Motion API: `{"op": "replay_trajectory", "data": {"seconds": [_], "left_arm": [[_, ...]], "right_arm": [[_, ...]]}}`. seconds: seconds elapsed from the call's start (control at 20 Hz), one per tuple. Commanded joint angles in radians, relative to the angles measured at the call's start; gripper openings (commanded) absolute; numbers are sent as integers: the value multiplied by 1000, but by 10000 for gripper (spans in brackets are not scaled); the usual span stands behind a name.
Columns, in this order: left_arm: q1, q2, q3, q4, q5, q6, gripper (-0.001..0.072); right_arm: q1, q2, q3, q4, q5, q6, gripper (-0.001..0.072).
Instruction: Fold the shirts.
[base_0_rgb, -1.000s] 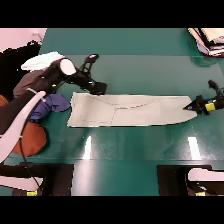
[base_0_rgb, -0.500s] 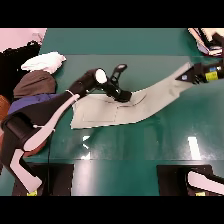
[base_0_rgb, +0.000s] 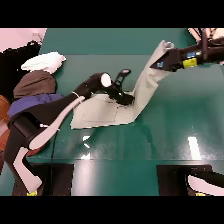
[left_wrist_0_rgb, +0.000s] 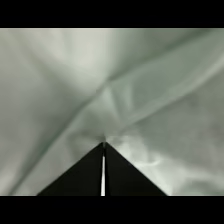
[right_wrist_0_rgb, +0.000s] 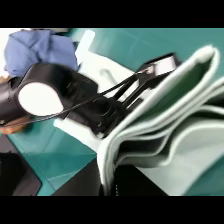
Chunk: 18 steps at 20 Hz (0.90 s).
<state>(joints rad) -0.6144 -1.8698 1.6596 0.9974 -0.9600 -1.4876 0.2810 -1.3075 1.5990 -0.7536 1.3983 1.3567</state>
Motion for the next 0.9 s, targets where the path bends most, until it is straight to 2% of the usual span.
{"op": "replay_trajectory", "data": {"seconds": [0.0, 0.15, 0.4, 0.5, 0.55, 0.7, 0.85], "left_arm": [[106, 59, 5, 84, -82, -4, 21], [293, 184, 6, 204, -168, -3, 21], [572, 370, 6, 239, -222, 5, 21], [636, 410, 6, 238, -235, 4, 21], [657, 422, 6, 238, -245, 4, 21], [675, 435, 6, 239, -286, 18, 21], [668, 434, 6, 222, -308, 29, 22]], "right_arm": [[105, -28, 7, 3, -63, -5, 19], [253, -93, 8, 3, -139, -41, 19], [516, -319, 71, 1, -335, -62, 28], [583, -429, 159, 0, -354, -94, 294], [605, -481, 206, -1, -352, -101, 343], [600, -555, 316, -9, -212, -97, 303], [523, -507, 264, -52, -60, -67, 303]]}}
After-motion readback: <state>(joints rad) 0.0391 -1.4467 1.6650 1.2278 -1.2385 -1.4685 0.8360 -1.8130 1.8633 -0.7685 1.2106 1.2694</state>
